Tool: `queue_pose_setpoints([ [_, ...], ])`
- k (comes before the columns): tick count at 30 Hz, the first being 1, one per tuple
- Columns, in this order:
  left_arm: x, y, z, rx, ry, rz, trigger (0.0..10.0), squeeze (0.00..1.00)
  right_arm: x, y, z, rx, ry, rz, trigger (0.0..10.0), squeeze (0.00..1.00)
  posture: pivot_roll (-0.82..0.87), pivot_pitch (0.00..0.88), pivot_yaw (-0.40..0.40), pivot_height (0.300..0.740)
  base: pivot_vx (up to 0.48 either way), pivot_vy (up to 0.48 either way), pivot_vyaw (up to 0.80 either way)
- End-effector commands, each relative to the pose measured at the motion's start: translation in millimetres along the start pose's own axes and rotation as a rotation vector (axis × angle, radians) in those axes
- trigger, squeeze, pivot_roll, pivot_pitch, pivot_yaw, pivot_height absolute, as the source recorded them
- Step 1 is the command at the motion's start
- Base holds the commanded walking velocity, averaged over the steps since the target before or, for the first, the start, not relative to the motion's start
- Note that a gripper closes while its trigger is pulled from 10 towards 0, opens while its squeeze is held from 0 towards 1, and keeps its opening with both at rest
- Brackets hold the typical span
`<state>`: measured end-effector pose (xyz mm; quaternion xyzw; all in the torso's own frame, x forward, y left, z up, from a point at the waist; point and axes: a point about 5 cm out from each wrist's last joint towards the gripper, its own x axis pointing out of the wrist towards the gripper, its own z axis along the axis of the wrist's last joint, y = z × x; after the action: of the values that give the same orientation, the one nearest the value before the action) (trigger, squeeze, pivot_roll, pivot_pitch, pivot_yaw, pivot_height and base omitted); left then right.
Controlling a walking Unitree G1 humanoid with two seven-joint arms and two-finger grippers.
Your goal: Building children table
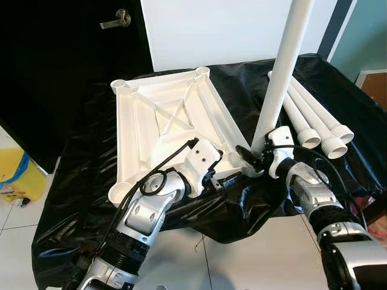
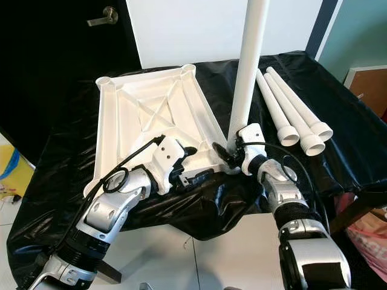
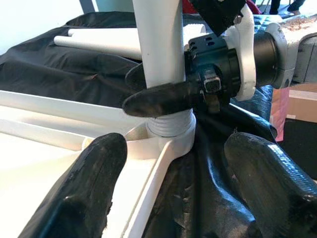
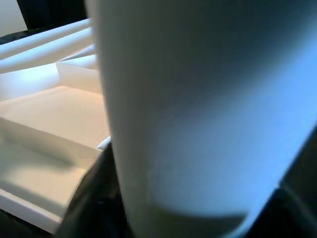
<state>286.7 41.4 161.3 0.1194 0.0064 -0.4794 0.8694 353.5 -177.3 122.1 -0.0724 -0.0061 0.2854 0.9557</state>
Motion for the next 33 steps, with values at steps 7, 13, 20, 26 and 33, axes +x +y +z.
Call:
queue_pose_setpoints([
  [7,1.3,0.6,3.3,0.018,-0.008,0.002,10.0,0.0,-6.1,-1.6,-13.9,0.025,0.057,0.004,0.0,0.0,-0.11,0.0,0.026,0.74,0.0,0.0,0.0],
  [13,3.2,-0.5,3.8,0.021,-0.012,-0.008,10.0,0.0,-8.5,-2.3,-19.4,0.057,0.053,-0.054,10.0,0.0,-0.13,0.0,0.032,0.74,0.0,0.0,0.0],
  [20,4.2,-1.8,4.2,0.009,-0.023,-0.008,10.0,0.0,-7.7,-0.9,-21.6,0.055,0.05,-0.173,10.0,0.0,-0.14,0.0,0.028,0.74,0.0,0.0,0.0],
  [26,7.1,-3.1,4.0,0.006,-0.029,-0.009,10.0,0.0,-5.3,3.4,-28.1,0.092,0.083,-0.378,10.0,0.0,-0.15,0.0,0.025,0.74,0.0,0.0,0.0],
  [33,6.9,-2.3,2.7,0.009,-0.029,-0.006,10.0,0.0,-1.8,24.5,-34.2,0.128,0.087,-0.503,10.0,0.0,-0.15,0.0,0.023,0.74,0.0,0.0,0.0],
])
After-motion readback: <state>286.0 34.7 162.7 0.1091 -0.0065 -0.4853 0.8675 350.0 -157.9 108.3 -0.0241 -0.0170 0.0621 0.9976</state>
